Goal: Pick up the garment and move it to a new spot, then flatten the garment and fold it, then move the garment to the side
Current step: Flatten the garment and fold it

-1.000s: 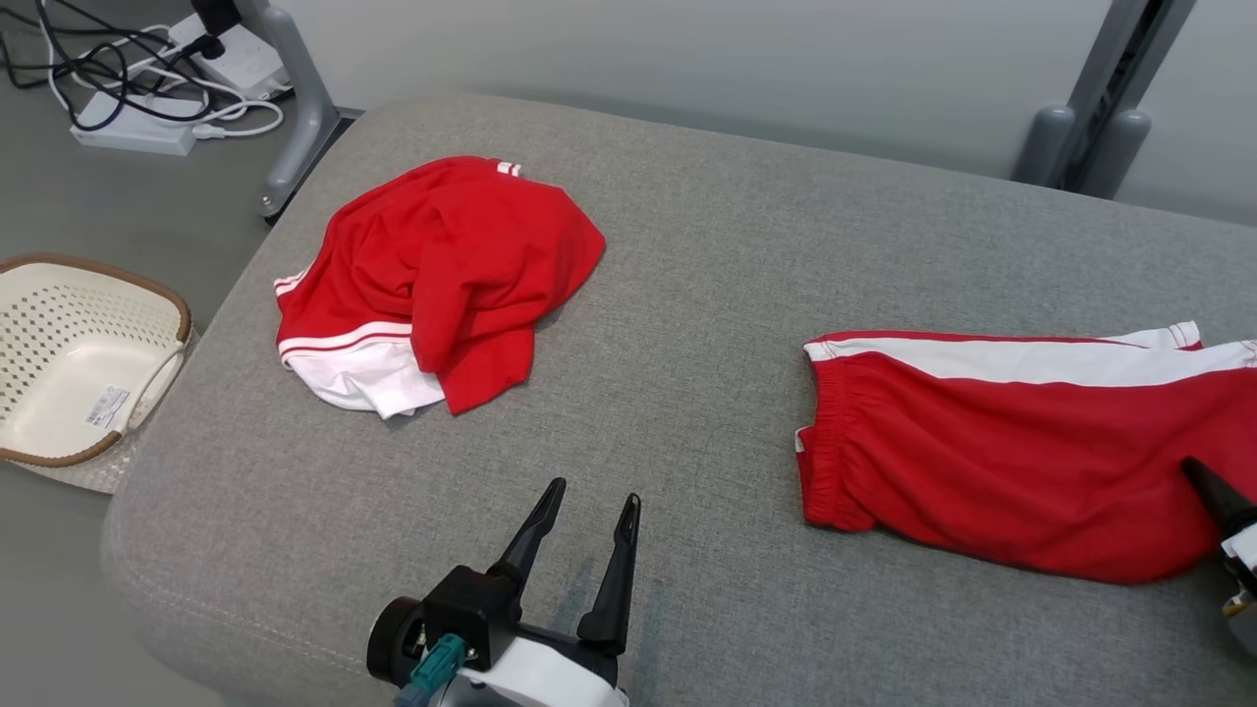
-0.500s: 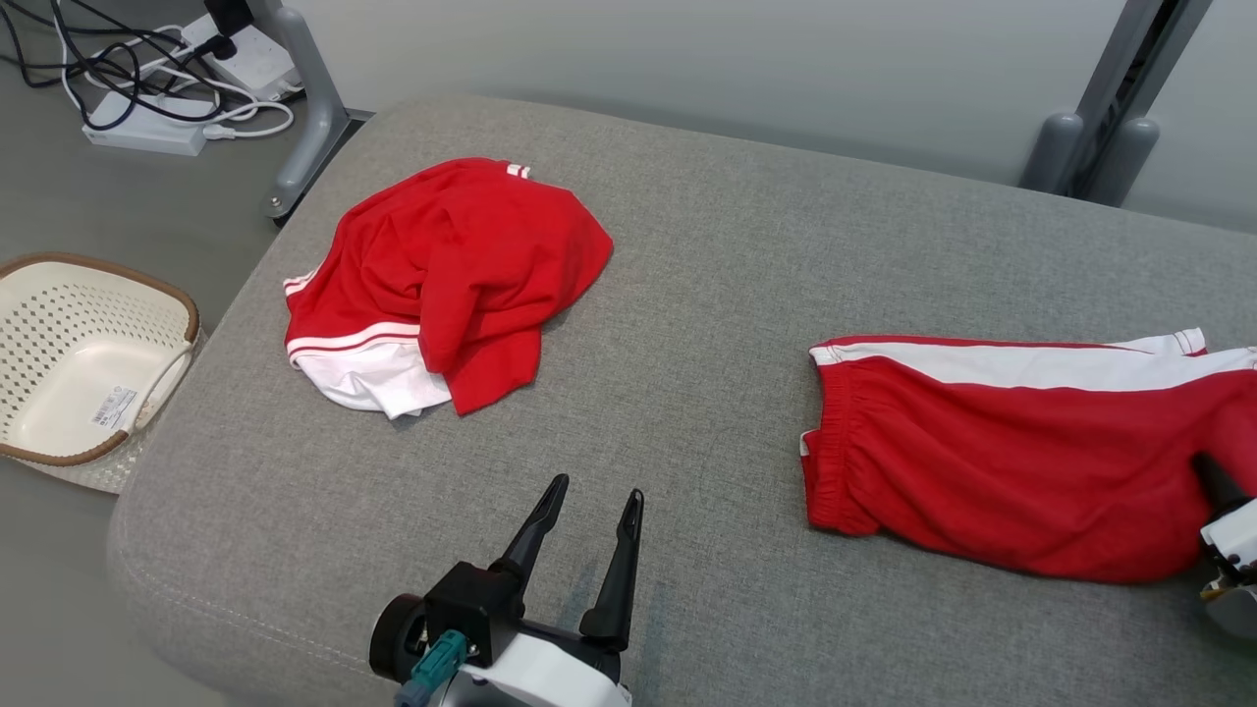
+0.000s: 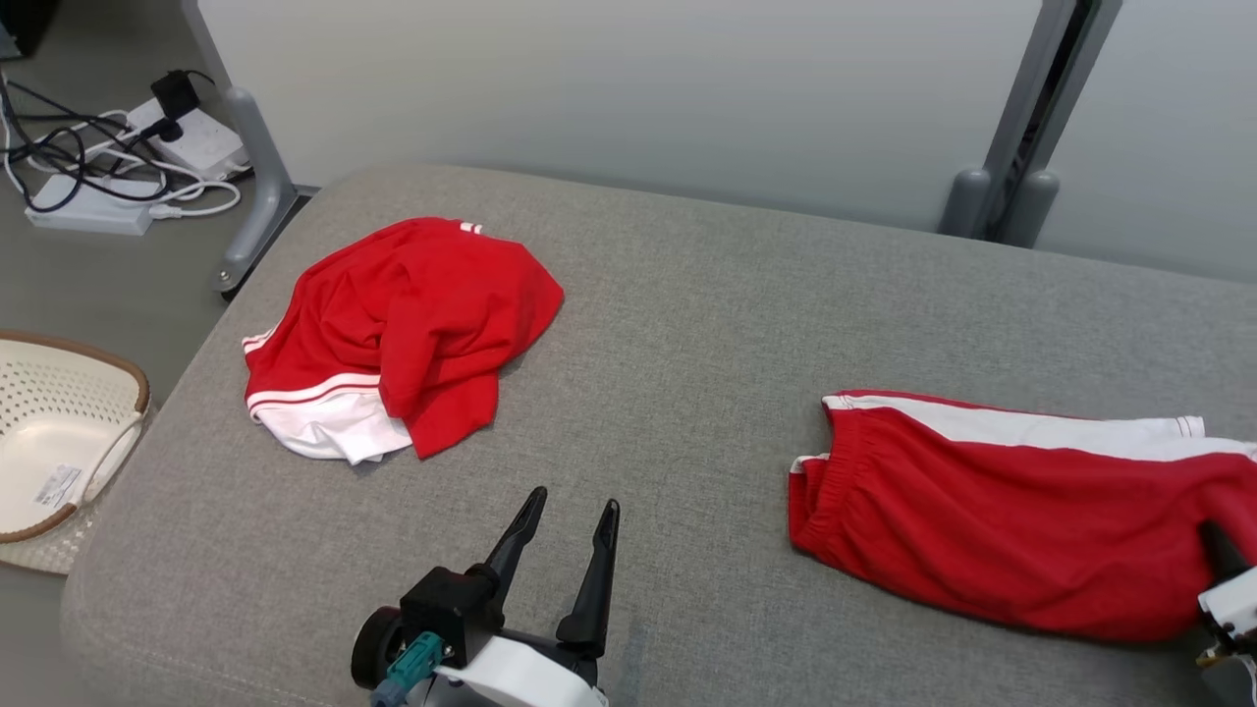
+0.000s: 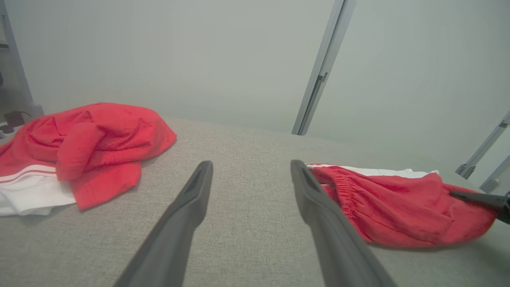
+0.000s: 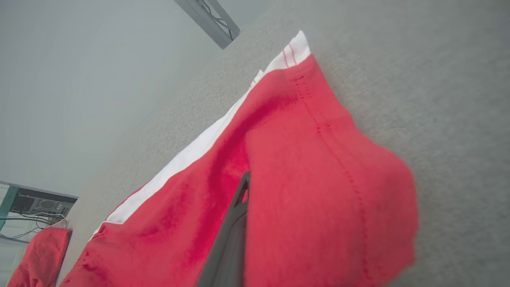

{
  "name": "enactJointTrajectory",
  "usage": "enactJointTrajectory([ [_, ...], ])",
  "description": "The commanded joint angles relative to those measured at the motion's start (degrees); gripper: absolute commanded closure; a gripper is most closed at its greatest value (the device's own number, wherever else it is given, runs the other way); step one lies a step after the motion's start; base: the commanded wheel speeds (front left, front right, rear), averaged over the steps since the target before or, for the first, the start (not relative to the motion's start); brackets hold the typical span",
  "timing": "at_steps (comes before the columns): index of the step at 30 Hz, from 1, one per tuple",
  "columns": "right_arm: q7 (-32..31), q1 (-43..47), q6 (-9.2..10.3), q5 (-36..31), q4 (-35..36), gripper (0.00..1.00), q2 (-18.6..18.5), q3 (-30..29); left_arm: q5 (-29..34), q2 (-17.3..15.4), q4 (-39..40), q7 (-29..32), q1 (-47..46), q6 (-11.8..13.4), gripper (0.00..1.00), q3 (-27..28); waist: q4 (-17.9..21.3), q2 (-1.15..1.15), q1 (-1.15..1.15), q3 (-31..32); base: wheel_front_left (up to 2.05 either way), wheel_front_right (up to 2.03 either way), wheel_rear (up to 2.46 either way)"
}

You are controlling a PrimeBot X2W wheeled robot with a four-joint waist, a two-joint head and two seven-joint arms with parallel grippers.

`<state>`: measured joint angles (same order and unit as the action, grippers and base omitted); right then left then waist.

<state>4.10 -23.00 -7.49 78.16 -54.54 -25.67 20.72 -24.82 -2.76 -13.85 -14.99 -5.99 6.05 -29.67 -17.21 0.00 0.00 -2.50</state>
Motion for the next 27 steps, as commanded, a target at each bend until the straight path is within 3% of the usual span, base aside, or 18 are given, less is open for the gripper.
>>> enactJointTrajectory([
  [1,0.60,1.01,0.00,0.37,-0.48,1.00,-0.24,-0.07,-0.34,-0.28,-0.25,-0.18,0.61,-0.51,0.00,0.44,1.02,0.00,0.00,1.21,0.00,0.00,0.00],
  [11,2.34,5.32,0.00,0.62,-7.83,1.00,-0.61,0.30,-0.99,-0.26,-1.12,-0.18,1.96,-2.05,0.00,2.75,4.11,0.00,0.00,4.24,0.00,0.00,0.00],
  [18,6.79,2.81,0.00,-2.16,-12.40,1.00,-0.38,1.78,-1.11,-0.28,-1.14,-0.18,1.67,-2.23,0.00,2.61,5.32,0.00,0.00,4.06,0.00,0.00,0.00],
  [27,10.99,-1.28,0.00,-9.90,-11.28,1.00,1.30,6.08,-0.71,-0.27,-1.62,-0.18,0.88,-2.78,0.00,3.55,5.25,0.00,0.00,5.14,0.00,0.00,0.00],
])
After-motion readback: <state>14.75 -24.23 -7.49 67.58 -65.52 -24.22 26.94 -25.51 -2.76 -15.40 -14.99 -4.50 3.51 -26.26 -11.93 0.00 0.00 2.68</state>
